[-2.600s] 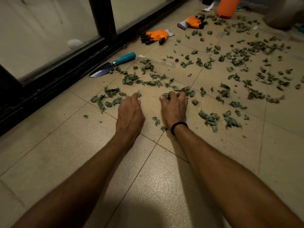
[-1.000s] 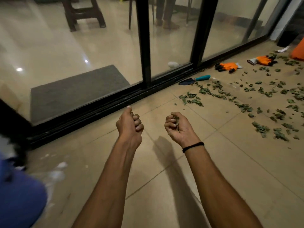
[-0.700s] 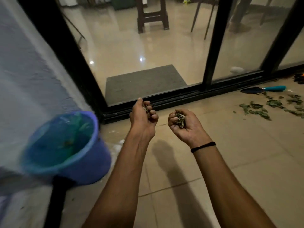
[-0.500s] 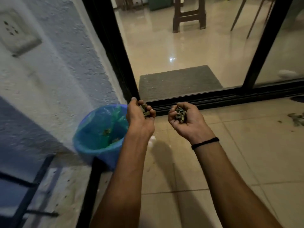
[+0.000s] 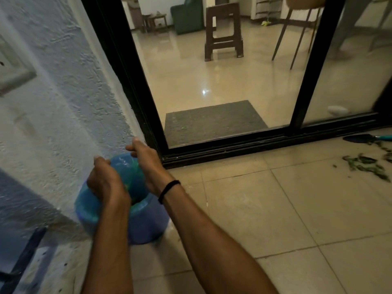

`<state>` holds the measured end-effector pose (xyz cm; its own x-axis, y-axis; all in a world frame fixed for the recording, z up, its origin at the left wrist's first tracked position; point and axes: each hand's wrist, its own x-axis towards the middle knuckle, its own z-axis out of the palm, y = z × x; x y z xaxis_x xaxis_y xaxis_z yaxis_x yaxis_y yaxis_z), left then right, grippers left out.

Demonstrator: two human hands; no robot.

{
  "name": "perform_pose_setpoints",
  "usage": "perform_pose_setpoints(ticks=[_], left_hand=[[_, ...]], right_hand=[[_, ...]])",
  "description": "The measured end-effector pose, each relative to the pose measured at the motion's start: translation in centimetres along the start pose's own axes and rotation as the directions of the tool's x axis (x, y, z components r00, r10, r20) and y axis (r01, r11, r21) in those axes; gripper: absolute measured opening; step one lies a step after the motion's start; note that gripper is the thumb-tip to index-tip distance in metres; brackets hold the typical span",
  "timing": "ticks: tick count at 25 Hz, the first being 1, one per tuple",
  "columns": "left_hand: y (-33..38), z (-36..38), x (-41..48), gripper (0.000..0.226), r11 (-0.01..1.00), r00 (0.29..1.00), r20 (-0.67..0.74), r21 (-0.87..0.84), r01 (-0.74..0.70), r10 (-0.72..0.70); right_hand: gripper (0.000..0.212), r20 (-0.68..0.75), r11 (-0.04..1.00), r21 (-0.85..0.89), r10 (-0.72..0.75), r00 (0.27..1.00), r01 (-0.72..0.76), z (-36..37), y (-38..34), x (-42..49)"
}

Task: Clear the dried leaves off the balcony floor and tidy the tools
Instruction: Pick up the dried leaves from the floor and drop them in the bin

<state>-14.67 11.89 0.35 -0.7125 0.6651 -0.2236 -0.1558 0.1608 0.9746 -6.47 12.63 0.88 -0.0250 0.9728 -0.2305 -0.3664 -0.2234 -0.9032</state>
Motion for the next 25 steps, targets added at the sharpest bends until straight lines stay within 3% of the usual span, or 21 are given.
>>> perform_pose_setpoints(ticks=[4,7,11,17,25], left_hand=[[-0.4,1.2,0.4,0.041,0.999,0.994,-0.096,-0.002,-0.049,0.048],[-0.5,1.8,-0.7,0.043,0.994,0.991,-0.085,-0.013,-0.108,0.106],[-1.2,3.1,-3.0,0.039,0.974,0.972,-0.054,-0.012,-0.228,0.227],[-3.3,8.6,-9.7,0.016,0.970,0.952,0.194,-0.099,-0.221,0.237],[-6.4,15.4,-20.8,0.026,0.935,0.805,0.503,-0.015,-0.356,0.314]], right_hand=[[0.031,-0.029,0.994,0.106,-0.004,1.000,0.007,-0.5,1.1,0.1],[0.012,-0.038,0.989,0.150,0.000,0.999,0.006,-1.4,0.8,0.1],[0.009,-0.054,0.979,0.193,-0.053,0.997,0.062,-4.1,-0.1,-0.7],[0.012,-0.254,0.975,0.105,-0.164,0.953,0.195,-12.1,-1.6,-2.6],[0.012,-0.634,0.965,-0.024,-0.217,0.743,0.261,-26.3,-5.0,-7.3]])
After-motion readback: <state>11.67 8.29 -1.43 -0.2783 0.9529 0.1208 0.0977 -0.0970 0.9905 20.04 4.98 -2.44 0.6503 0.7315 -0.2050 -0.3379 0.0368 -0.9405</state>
